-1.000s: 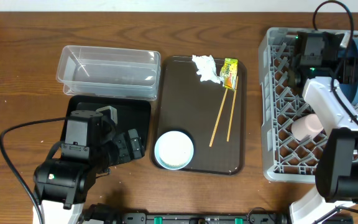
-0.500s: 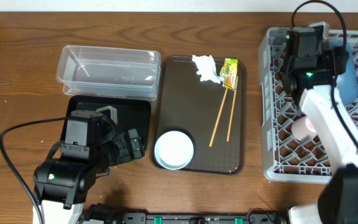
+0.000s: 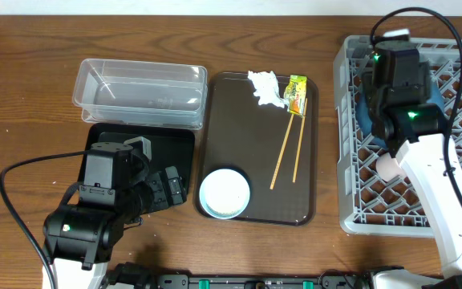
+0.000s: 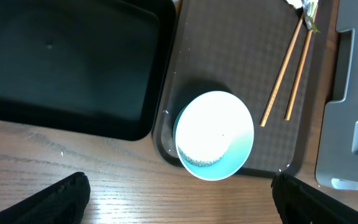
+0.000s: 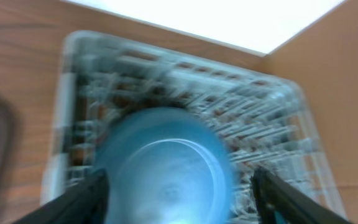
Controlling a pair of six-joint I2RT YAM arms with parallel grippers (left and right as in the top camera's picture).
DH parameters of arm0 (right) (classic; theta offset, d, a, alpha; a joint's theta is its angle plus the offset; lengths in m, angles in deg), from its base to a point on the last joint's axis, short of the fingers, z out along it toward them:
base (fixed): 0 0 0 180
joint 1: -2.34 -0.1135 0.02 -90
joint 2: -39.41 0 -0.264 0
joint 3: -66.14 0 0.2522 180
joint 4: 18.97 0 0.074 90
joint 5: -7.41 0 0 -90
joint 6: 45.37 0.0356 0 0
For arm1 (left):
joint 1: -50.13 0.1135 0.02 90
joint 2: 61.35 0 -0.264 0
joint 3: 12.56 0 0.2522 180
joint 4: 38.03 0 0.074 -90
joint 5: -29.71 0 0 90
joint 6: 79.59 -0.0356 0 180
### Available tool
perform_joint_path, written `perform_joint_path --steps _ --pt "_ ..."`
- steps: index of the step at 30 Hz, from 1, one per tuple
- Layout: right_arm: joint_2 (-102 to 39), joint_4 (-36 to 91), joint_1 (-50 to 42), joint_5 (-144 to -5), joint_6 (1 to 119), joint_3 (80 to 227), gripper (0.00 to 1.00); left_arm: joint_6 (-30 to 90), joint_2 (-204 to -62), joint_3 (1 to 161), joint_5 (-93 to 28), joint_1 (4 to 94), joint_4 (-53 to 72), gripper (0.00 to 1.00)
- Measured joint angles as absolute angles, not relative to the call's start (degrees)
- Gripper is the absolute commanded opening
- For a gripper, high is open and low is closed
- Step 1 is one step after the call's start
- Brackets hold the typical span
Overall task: Sort waste into correct bins and load items into the dishwasher rack
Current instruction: 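Grasp one chopstick on the brown tray with the right gripper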
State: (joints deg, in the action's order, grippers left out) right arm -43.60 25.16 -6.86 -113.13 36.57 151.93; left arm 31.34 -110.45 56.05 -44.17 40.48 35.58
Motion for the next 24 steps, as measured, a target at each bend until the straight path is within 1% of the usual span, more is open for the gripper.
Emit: perform_joint_path --steps 5,10,13,15,17,22,24 --pt "-43.6 30.4 -8.9 -99.0 42.8 151.9 0.66 31.3 -110.5 56.0 -44.2 40.5 35.6 0.96" --pt "-43.6 32.3 -14.2 -85.8 48.2 151.9 0.68 31.3 -110.5 56.0 -44.2 40.5 35.5 0.96" --pt "-43.7 33.6 -18.2 -81.5 52.3 151.9 0.65 31.3 -110.5 56.0 -44.2 40.5 35.6 0.96" --pt "-44.3 35.6 -20.4 -80.3 56.3 151.9 0.61 31.3 -110.5 56.0 -44.2 40.5 35.6 0.96" --pt "-45.7 37.7 -21.9 -79.8 60.6 151.9 0.54 31.3 -110.5 56.0 -44.2 40.5 35.6 0.96" --pt "-53.4 38.0 -22.4 -79.9 70.0 151.9 0.33 31.3 -110.5 56.0 -44.2 40.5 35.6 0.96" --pt "-58.0 36.3 -22.4 -80.1 73.4 151.9 0.32 31.3 -110.5 56.0 -44.2 40.5 35.6 0.96"
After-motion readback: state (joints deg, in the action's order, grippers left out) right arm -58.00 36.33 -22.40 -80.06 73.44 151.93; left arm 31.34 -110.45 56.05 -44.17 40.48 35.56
